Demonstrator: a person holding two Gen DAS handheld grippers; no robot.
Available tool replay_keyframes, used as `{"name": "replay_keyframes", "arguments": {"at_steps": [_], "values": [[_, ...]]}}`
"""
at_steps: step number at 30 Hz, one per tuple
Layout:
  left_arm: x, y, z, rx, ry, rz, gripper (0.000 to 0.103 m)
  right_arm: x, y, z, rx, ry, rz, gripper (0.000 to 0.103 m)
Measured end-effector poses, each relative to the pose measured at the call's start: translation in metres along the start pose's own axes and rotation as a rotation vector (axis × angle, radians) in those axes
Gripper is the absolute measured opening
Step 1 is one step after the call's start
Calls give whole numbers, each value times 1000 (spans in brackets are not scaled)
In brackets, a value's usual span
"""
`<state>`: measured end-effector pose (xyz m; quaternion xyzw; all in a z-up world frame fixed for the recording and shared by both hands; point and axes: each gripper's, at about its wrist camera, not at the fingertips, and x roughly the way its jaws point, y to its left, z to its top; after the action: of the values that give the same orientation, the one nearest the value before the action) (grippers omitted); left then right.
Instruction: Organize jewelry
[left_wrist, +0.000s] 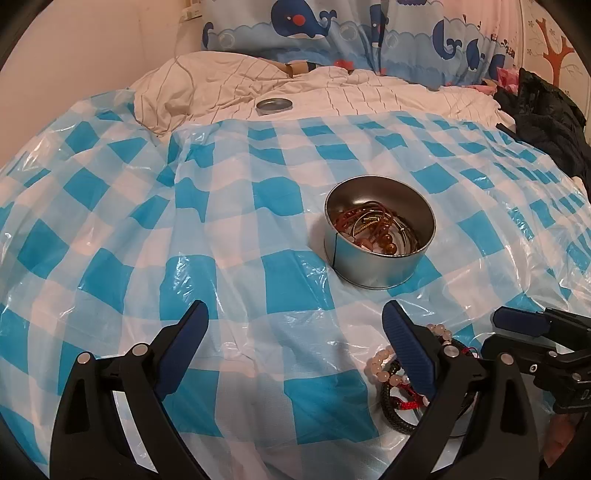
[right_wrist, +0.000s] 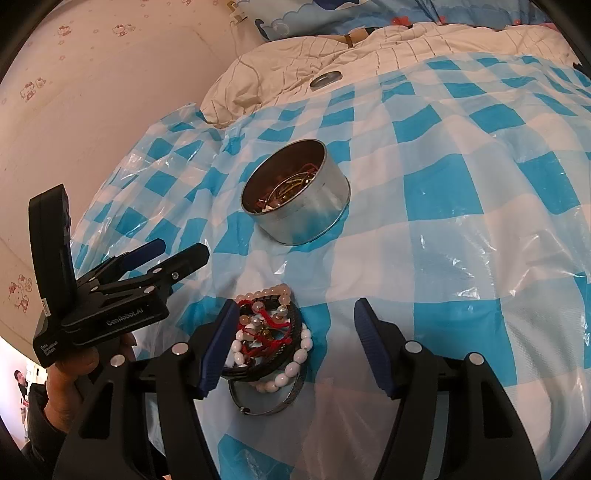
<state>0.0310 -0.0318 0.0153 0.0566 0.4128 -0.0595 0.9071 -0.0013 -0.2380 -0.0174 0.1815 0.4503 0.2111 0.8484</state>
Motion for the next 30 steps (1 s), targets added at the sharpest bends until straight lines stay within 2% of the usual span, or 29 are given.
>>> {"name": "replay_keyframes", "arguments": {"at_steps": [30], "values": [[1,-3,-1,11,1,8,92,2,4,-3,-9,0,-4,67]]}}
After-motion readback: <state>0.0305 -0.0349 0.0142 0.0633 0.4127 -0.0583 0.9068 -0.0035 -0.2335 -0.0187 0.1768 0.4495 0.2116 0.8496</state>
